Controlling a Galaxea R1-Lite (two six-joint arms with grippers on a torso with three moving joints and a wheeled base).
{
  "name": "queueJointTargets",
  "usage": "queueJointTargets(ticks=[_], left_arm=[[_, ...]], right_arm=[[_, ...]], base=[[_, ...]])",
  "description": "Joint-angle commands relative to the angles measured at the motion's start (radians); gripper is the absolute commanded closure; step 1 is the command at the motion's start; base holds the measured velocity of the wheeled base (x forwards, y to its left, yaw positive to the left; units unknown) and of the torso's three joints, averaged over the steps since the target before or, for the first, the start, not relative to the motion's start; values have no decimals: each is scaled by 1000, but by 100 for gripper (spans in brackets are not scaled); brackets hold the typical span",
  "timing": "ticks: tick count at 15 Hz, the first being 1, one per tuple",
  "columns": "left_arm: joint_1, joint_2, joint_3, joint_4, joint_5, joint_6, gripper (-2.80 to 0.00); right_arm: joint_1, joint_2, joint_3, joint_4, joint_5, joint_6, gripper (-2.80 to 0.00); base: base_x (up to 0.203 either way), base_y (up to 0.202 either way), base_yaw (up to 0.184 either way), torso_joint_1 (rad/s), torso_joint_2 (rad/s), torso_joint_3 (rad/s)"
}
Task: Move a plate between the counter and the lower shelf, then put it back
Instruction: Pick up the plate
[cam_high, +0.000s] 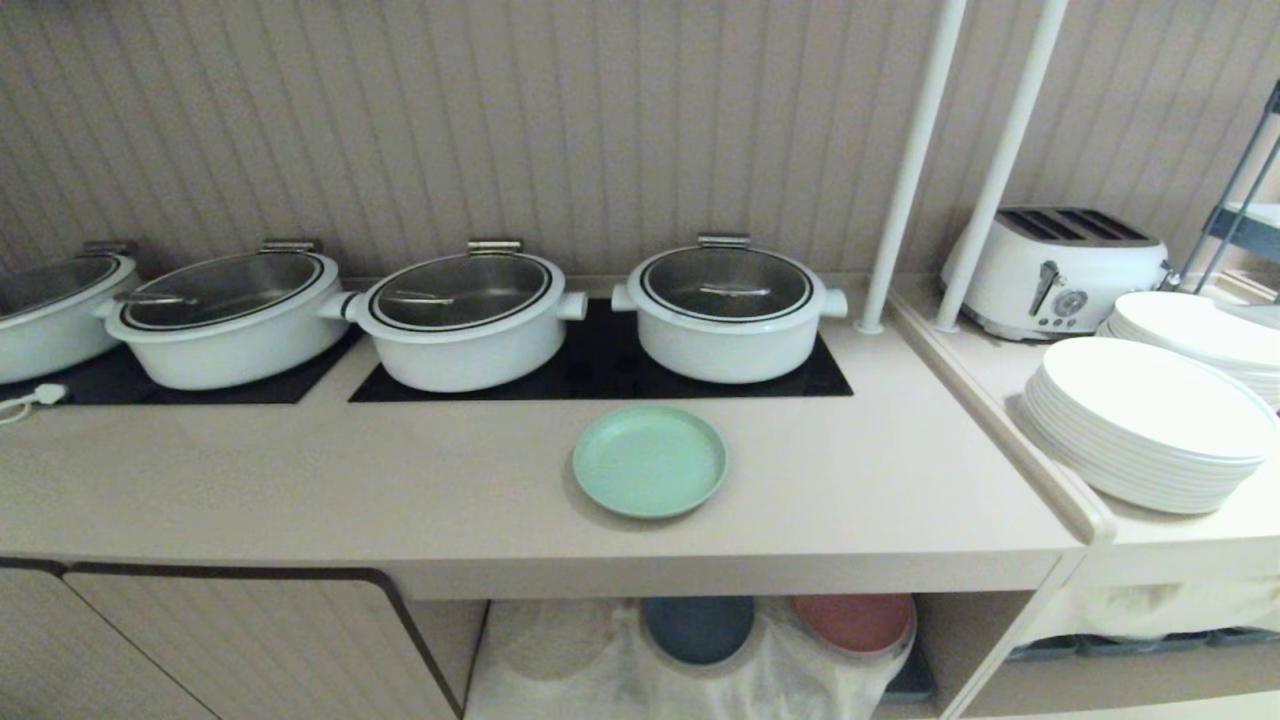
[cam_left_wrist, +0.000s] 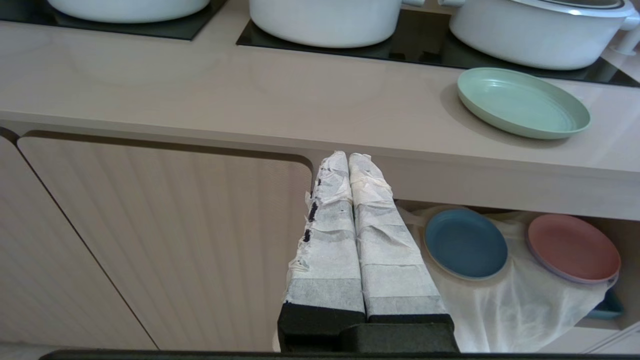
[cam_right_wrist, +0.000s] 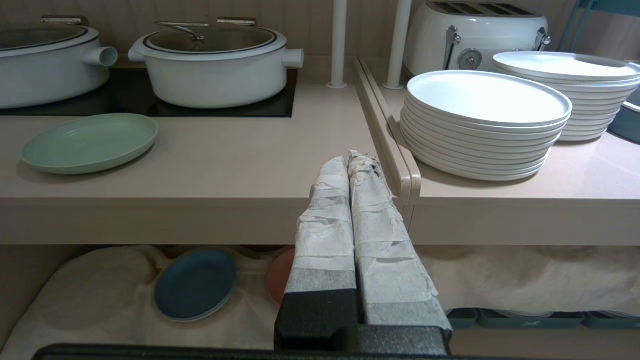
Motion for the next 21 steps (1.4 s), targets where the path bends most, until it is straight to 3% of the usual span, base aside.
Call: queueJointTargets(ticks=[1, 21], left_arm=[[0, 0, 0, 0, 2, -1, 0], [0, 0, 0, 0, 0, -1, 0]], right_arm=[[0, 1, 0, -1, 0, -1, 0], [0, 1, 0, -3, 3, -5, 0]], base=[[0, 0, 0, 0, 0, 0], [0, 0, 0, 0, 0, 0]])
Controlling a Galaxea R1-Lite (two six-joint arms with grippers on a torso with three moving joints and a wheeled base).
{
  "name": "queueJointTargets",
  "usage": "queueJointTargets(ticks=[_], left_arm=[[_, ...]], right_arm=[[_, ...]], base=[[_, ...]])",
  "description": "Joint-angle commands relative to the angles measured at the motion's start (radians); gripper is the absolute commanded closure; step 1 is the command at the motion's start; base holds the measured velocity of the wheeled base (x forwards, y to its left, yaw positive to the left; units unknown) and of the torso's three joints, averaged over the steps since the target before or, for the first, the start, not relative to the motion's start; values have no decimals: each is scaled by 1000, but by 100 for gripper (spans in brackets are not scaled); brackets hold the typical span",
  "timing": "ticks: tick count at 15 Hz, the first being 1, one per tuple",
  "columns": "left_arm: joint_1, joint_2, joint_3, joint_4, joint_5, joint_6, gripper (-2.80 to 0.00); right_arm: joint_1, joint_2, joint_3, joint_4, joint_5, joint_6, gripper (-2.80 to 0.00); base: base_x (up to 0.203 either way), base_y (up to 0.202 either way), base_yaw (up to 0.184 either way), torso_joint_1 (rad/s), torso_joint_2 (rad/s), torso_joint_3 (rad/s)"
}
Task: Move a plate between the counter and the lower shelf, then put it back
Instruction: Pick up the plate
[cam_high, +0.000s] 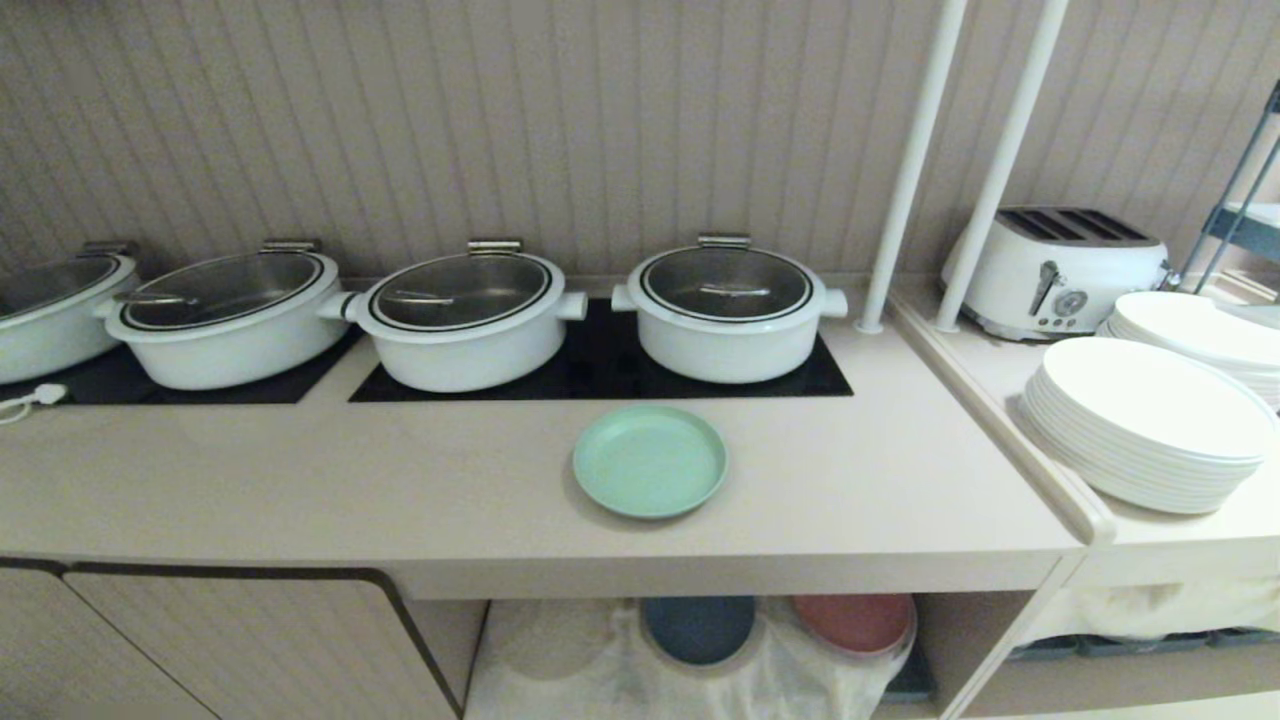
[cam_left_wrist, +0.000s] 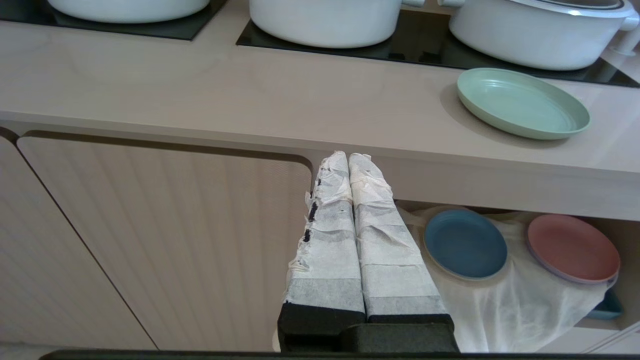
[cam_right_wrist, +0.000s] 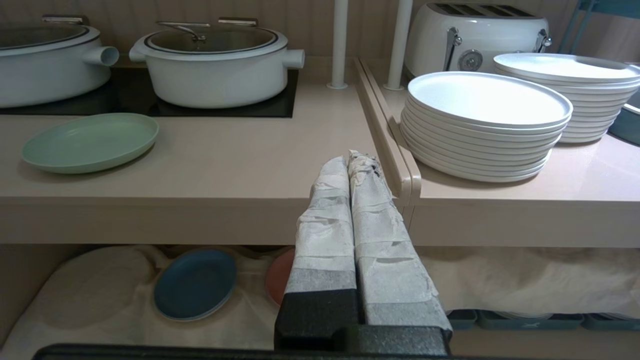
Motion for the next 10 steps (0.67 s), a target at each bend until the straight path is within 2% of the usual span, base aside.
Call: queueJointTargets(ticks=[1, 10], left_arm=[[0, 0, 1, 0, 1, -1, 0], [0, 0, 1, 0, 1, -1, 0]], right_arm=[[0, 1, 0, -1, 0, 0, 0], [0, 1, 0, 0, 0, -2, 0]], base=[[0, 0, 0, 0, 0, 0], [0, 0, 0, 0, 0, 0]])
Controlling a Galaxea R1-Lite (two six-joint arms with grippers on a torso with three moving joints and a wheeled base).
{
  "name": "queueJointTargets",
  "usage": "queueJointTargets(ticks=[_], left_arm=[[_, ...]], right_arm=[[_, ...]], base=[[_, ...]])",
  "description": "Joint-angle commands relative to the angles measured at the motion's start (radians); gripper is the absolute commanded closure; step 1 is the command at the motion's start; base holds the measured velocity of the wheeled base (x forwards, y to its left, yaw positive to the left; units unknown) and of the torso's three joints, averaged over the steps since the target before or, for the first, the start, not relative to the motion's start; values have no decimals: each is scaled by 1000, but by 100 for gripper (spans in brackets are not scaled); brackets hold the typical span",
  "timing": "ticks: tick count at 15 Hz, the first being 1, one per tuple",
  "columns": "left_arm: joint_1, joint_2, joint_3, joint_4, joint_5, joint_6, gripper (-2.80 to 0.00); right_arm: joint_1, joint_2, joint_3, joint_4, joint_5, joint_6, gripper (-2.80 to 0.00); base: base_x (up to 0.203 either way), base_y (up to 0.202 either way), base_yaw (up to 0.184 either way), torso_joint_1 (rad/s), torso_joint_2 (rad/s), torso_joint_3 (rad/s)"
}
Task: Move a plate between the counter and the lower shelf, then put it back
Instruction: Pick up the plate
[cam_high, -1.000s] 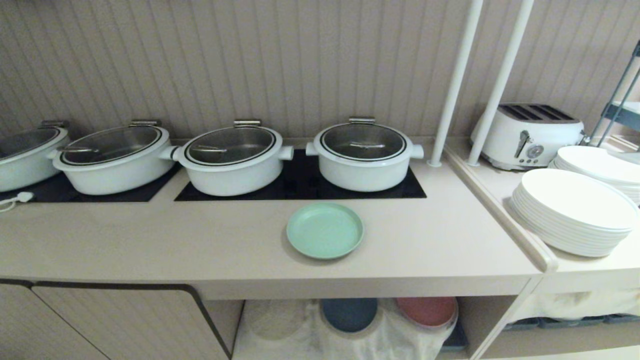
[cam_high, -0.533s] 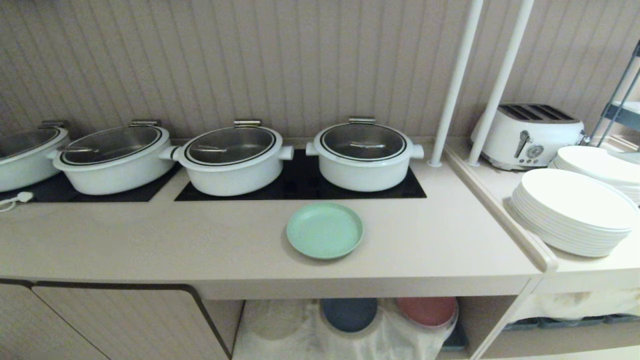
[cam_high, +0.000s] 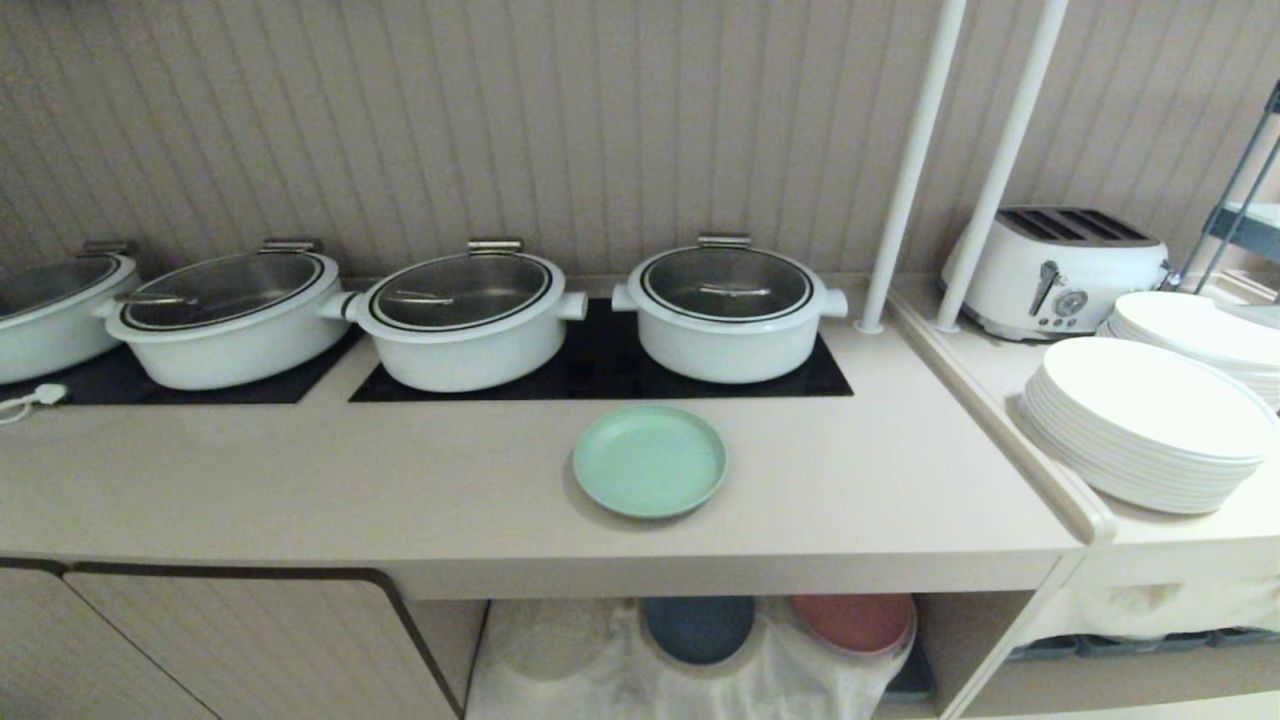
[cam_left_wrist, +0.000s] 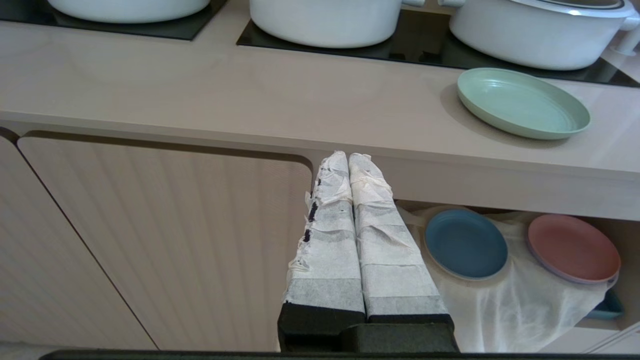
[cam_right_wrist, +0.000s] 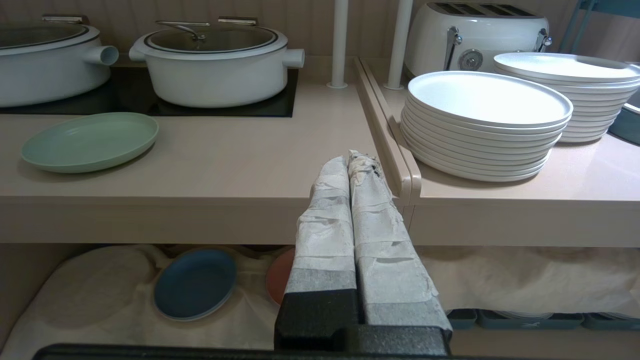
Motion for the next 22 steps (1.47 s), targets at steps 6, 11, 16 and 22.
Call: queueJointTargets(ticks=[6, 11, 16, 22], left_arm=[[0, 0, -1, 0, 1, 1, 0], [0, 0, 0, 0, 1, -1, 0], [0, 0, 0, 0, 2, 1, 0], [0, 0, 0, 0, 2, 1, 0]], right_arm=[[0, 1, 0, -3, 0, 3, 0], [0, 1, 0, -3, 0, 3, 0], [0, 1, 0, -3, 0, 3, 0], [0, 1, 0, -3, 0, 3, 0]], base=[[0, 0, 0, 0, 0, 0], [0, 0, 0, 0, 0, 0], [0, 0, 0, 0, 0, 0], [110, 0, 0, 3, -1, 1]])
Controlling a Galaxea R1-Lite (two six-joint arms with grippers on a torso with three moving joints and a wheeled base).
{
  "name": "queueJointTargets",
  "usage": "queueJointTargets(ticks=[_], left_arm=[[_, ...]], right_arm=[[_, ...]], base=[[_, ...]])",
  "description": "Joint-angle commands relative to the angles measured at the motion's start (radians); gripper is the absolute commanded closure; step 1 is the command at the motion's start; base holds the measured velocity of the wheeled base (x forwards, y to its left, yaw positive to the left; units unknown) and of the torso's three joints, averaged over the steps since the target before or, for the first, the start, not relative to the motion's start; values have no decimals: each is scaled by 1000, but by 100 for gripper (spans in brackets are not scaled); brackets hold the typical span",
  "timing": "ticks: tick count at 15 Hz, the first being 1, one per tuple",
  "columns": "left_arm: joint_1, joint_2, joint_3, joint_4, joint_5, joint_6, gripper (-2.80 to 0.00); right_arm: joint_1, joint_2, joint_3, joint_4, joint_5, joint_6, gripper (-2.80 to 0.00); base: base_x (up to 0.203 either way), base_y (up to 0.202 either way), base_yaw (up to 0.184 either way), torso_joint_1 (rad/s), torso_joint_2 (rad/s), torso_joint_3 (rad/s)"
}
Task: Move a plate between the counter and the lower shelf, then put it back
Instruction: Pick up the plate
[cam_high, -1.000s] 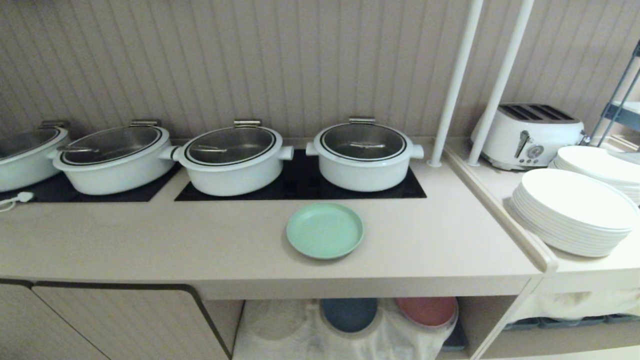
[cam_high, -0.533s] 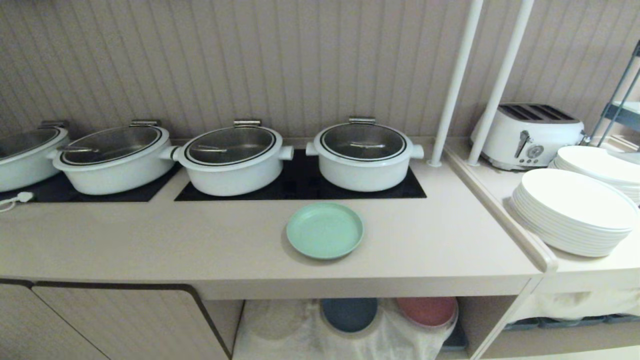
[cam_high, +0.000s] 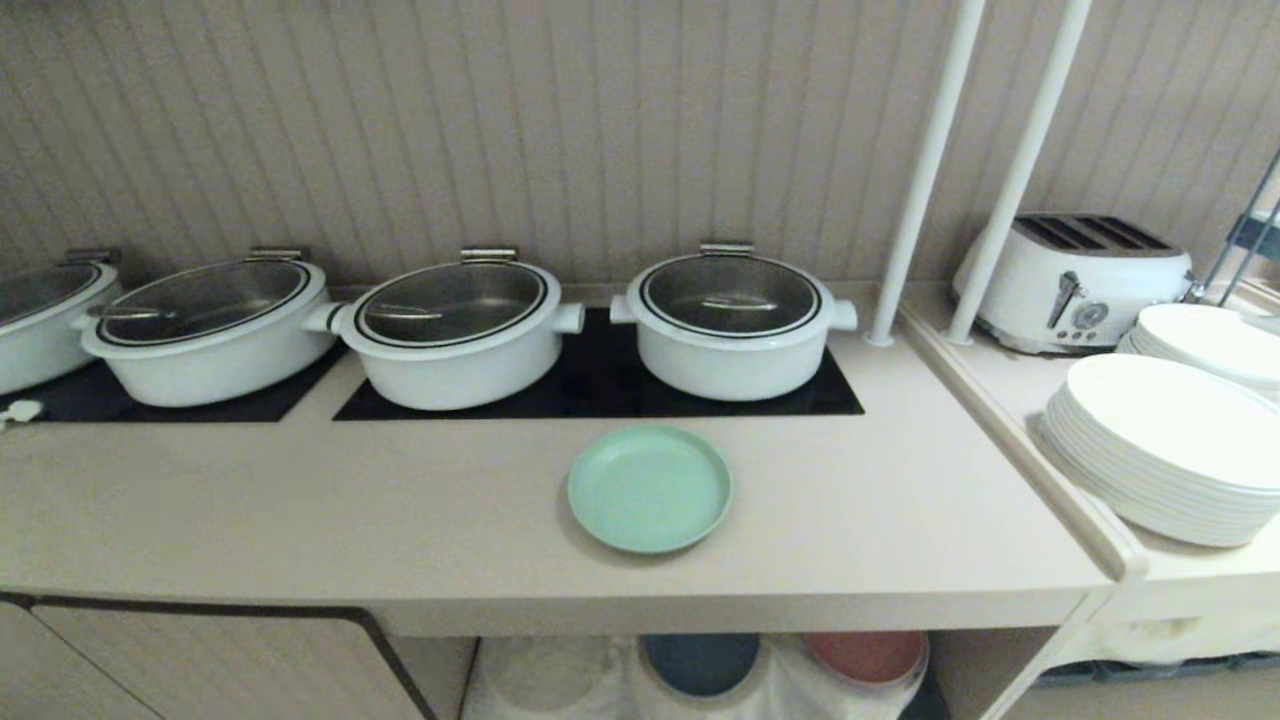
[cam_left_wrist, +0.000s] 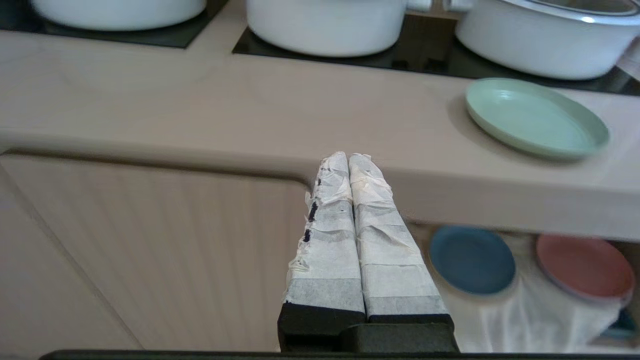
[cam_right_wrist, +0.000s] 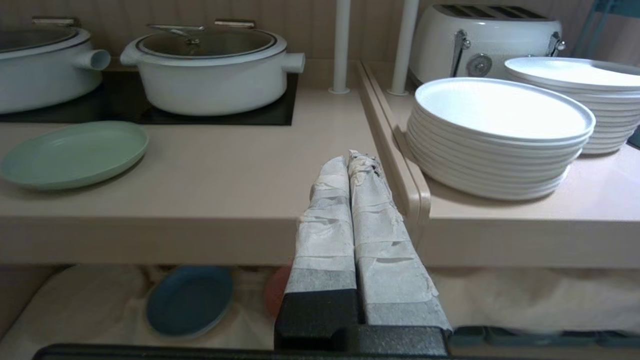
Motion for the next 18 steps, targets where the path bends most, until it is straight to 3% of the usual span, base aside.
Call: queueJointTargets(ticks=[1, 3, 18], left_arm=[[0, 0, 0, 0, 1, -1, 0], [0, 0, 0, 0, 1, -1, 0], [0, 0, 0, 0, 1, -2, 0]], right_arm=[[0, 1, 0, -1, 0, -1, 0], [0, 1, 0, -1, 0, -1, 0], [0, 1, 0, -1, 12, -8, 0]], base=[[202, 0, 0, 2, 6, 2], [141, 0, 4, 12, 2, -2], [0, 0, 0, 0, 0, 0]])
